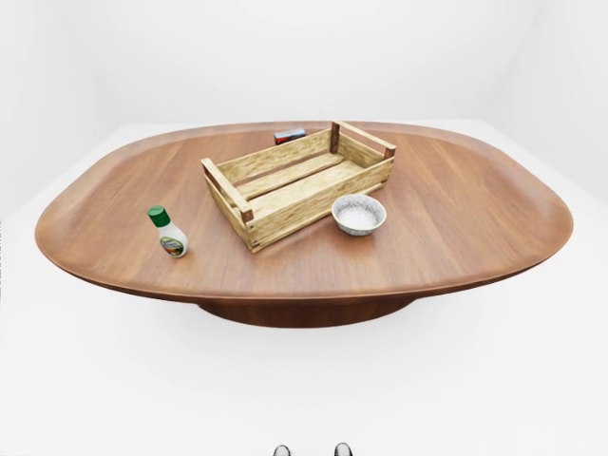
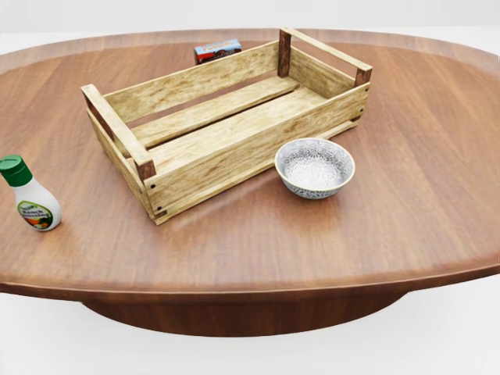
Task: Pick up the salad dressing and put it in the tray.
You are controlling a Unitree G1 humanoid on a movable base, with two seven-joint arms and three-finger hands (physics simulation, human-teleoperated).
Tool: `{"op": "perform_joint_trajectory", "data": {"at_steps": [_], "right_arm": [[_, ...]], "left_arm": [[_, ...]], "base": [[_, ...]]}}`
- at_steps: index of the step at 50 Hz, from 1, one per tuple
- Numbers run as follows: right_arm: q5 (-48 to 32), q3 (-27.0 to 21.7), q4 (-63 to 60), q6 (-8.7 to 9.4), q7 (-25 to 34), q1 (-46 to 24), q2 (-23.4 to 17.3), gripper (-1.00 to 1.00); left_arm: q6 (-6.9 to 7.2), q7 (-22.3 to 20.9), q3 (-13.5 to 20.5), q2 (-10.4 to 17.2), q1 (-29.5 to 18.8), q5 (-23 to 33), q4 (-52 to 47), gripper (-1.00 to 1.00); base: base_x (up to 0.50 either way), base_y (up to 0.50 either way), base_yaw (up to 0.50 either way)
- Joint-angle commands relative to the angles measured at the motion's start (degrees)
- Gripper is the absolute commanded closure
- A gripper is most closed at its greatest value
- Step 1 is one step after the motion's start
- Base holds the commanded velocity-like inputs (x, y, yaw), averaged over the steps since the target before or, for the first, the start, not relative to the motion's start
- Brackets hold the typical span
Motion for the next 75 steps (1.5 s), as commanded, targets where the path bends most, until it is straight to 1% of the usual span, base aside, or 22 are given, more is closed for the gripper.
{"op": "perform_joint_trajectory", "data": {"at_steps": [1,14,23,25,29,31,32,33,34,36,37,38,40,43,55,57,59,60,62,64,68,75], "right_arm": [[-13.4,0.0,-2.1,0.00,6.3,1.3,3.7,-1.00],[-18.5,0.0,-2.1,0.00,6.3,-0.8,5.8,-1.00],[-23.8,0.0,-2.1,0.00,6.3,-3.0,6.3,-1.00],[-23.8,0.0,-2.1,0.00,6.3,-4.4,3.5,-1.00],[-25.2,2.3,-2.0,0.00,6.3,-6.5,1.6,-1.00],[-20.0,7.8,-2.0,0.00,5.8,-9.7,-0.3,-1.00],[-14.2,10.0,-2.0,0.00,0.3,-9.9,-1.8,-1.00],[-5.8,13.1,-2.0,0.00,-9.4,-9.0,-3.6,-1.00],[5.4,15.2,-2.1,0.00,-21.6,-6.5,-5.8,-1.00],[25.0,14.3,-2.1,0.00,-40.0,4.0,-12.2,-1.00],[30.0,14.0,-2.1,0.00,-45.7,7.6,-15.5,-1.00],[32.7,14.0,-2.1,0.00,-49.0,9.2,-17.4,-1.00],[36.3,13.2,-2.1,0.00,-52.2,10.1,-19.1,-1.00],[39.0,12.3,-2.1,0.00,-53.8,9.4,-20.5,-1.00],[41.5,12.5,-2.1,0.00,-57.4,5.6,-26.1,-1.00],[39.5,14.1,-2.1,0.00,-57.8,7.0,-24.9,-1.00],[30.5,15.7,-2.1,0.00,-52.8,12.0,-22.0,-1.00],[27.4,16.2,-2.1,0.00,-50.1,13.6,-19.9,-1.00],[23.2,15.2,-2.1,0.00,-46.9,16.3,-18.2,-1.00],[21.8,14.7,-2.1,0.00,-45.0,16.7,-17.6,-1.00],[21.0,14.9,-2.1,0.00,-44.8,16.4,-18.1,-1.00],[20.5,16.1,-2.1,0.00,-44.1,15.1,-17.0,-1.00]], "left_arm": [[0.00,2.8,4.2,7.2,1.6,-5.4,4.9,-1.00],[0.00,4.6,4.2,8.1,1.4,-6.0,7.1,-1.00],[0.00,4.6,4.0,8.1,1.6,-6.3,7.1,-1.00],[0.00,3.5,4.2,7.9,2.3,-6.1,6.8,-1.00],[0.00,3.3,4.4,7.8,2.1,-6.0,6.8,-1.00],[0.00,3.2,4.2,7.5,2.1,-5.8,6.8,-1.00],[0.00,3.2,4.3,7.5,2.1,-5.8,6.7,-1.00],[0.00,3.2,4.3,7.5,2.1,-5.9,6.6,-1.00],[0.00,3.1,4.2,7.4,2.2,-5.6,6.5,-1.00],[0.00,2.9,4.4,7.3,2.2,-5.5,6.7,-1.00],[0.00,2.8,4.5,7.3,2.3,-5.4,6.8,-1.00],[0.00,2.8,4.5,7.3,2.3,-5.4,6.9,-1.00],[0.00,2.8,4.5,7.3,2.3,-5.3,6.8,-1.00],[0.00,2.7,4.3,7.1,2.3,-5.1,6.8,-1.00],[0.00,2.5,4.2,6.8,2.3,-5.0,6.5,-1.00],[0.00,2.5,4.2,6.8,2.2,-5.1,6.6,-1.00],[0.00,2.4,4.1,6.7,2.3,-4.9,6.7,-1.00],[0.00,2.4,4.1,6.7,2.3,-5.0,6.7,-1.00],[0.00,2.4,4.0,6.7,2.3,-4.9,6.7,-1.00],[0.00,2.3,4.1,6.7,2.2,-4.9,6.6,-1.00],[0.00,2.1,3.9,6.6,2.3,-4.8,6.7,-1.00],[0.00,1.9,3.9,6.5,2.3,-4.7,6.7,-1.00]], "base": [[0.24,0.50,0.00],[0.24,0.50,0.00],[0.24,0.50,0.00],[0.24,0.50,0.00],[0.27,0.49,0.00],[0.40,0.36,0.00],[0.45,0.29,0.00],[0.46,0.27,0.00],[0.50,0.08,0.00],[0.50,0.07,0.00],[0.50,0.07,0.00],[0.50,0.07,0.00],[0.50,0.06,0.00],[0.50,0.02,0.00],[0.50,0.00,0.00],[0.50,0.11,0.00],[0.45,0.36,0.00],[0.36,0.45,0.00],[0.35,0.46,0.00],[0.32,0.48,0.00],[0.28,0.50,0.00],[0.27,0.50,0.00]]}}
